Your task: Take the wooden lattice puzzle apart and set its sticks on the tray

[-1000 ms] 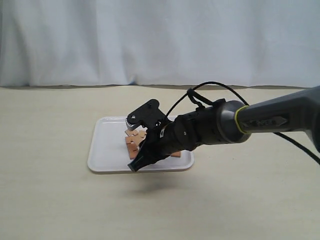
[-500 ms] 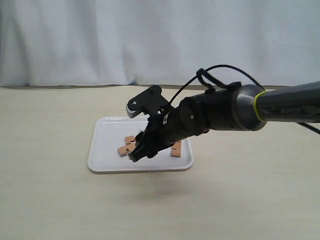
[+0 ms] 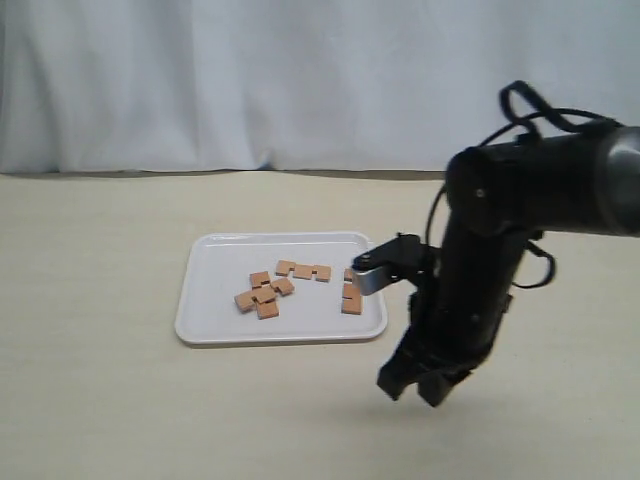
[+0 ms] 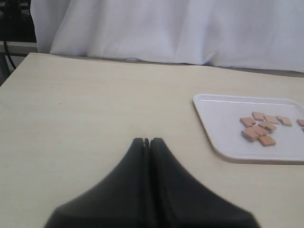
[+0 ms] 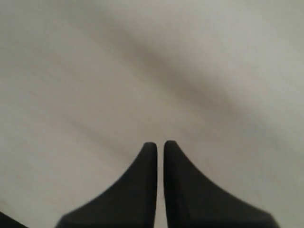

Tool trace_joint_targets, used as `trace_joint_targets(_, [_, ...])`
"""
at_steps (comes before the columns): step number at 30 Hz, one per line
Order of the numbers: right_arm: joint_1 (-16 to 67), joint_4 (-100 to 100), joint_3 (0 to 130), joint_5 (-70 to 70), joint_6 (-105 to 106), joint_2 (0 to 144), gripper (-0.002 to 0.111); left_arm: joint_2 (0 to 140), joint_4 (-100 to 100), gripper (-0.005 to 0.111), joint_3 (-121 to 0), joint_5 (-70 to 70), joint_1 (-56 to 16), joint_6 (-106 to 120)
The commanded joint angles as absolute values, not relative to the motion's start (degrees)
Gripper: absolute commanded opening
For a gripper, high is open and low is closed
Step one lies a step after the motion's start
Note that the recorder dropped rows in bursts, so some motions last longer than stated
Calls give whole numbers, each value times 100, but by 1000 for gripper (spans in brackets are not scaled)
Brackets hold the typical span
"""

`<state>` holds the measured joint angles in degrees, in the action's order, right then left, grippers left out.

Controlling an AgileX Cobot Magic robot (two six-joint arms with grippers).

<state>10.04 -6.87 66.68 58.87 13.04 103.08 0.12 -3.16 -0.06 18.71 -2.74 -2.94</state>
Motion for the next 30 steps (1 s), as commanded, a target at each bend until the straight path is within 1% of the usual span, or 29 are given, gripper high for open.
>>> trace_joint_targets(1, [86, -418, 5747, 5822, 1018, 9224, 4, 0, -302, 0, 0, 1848, -275, -276])
trace_joint_targets(6, [-1156, 0, 4887, 5212, 619, 7877, 4, 0, -302, 0, 0, 1848, -275, -276])
trace_joint_targets(8, [-1583, 0, 4416, 4633, 569, 7265, 4, 0, -302, 0, 0, 1835, -275, -276])
trace_joint_targets(11, [-1870, -91, 3835, 3574, 331, 6365, 4, 0, -302, 0, 0, 1835, -275, -276])
trace_joint_targets(14, [-1846, -247, 3226, 2693, 318, 5602, 4, 0, -302, 0, 0, 1835, -275, -276])
trace_joint_targets(17, [-1846, -538, 2875, 2194, 318, 4866, 4, 0, -302, 0, 0, 1835, -275, -276])
trace_joint_targets(30, [-1846, -574, 1843, 1401, 356, 1619, 4, 0, -302, 0, 0, 1835, -275, -276])
